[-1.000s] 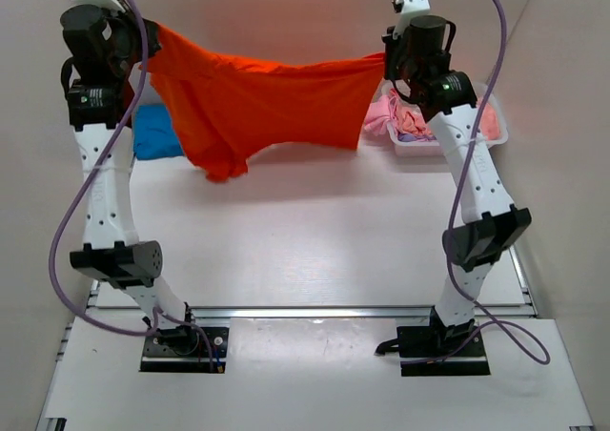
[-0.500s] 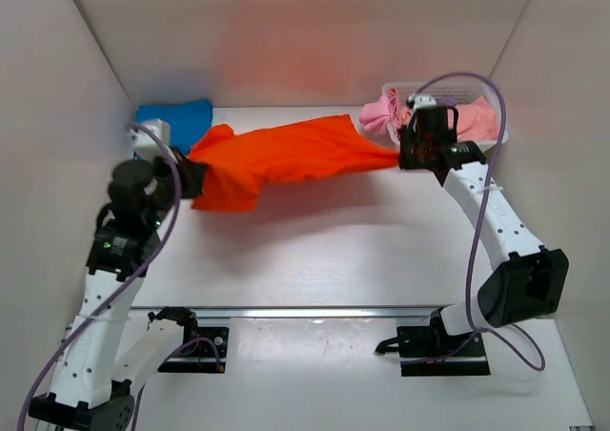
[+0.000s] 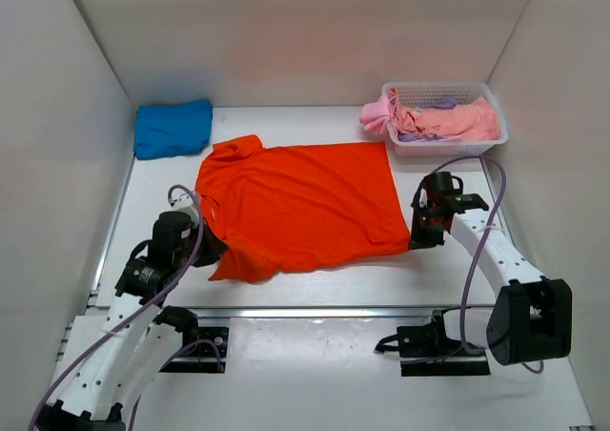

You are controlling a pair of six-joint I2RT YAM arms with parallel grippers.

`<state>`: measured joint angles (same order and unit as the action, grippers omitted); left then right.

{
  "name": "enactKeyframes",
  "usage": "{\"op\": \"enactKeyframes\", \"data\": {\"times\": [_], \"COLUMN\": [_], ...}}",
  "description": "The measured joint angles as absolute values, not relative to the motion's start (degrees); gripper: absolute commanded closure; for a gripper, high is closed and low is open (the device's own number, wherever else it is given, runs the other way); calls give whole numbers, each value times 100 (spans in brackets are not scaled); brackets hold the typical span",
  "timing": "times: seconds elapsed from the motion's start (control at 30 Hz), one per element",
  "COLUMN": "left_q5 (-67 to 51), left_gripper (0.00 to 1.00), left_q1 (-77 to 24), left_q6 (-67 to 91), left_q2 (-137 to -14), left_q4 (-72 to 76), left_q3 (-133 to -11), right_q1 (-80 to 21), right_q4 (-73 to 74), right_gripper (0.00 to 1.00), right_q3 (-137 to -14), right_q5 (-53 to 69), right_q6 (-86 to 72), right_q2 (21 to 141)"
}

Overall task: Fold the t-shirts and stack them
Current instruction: Fold the flattened tshirt in 1/3 of the way

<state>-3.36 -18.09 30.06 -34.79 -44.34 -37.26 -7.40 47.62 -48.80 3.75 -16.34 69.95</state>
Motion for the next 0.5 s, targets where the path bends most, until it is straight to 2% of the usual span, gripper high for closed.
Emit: {"op": "enactKeyframes", "data": {"times": [0.27, 0.5], "left_q5": [-134, 128], "left_gripper": [100, 100], "left_q1": [-1763, -1619], "left_q6": [3269, 3376], "left_q2": [-3730, -4276], "left_q4": [-4812, -4945], "left_q3": [-3564, -3776], "right_q1": [-316, -342], "right_q4": [4696, 4512], "right_gripper": [100, 100], "right_q3": [-4696, -5347], "right_q5": [602, 659], "right_q6": [-1472, -1328], "right_q2": [7441, 8486]}}
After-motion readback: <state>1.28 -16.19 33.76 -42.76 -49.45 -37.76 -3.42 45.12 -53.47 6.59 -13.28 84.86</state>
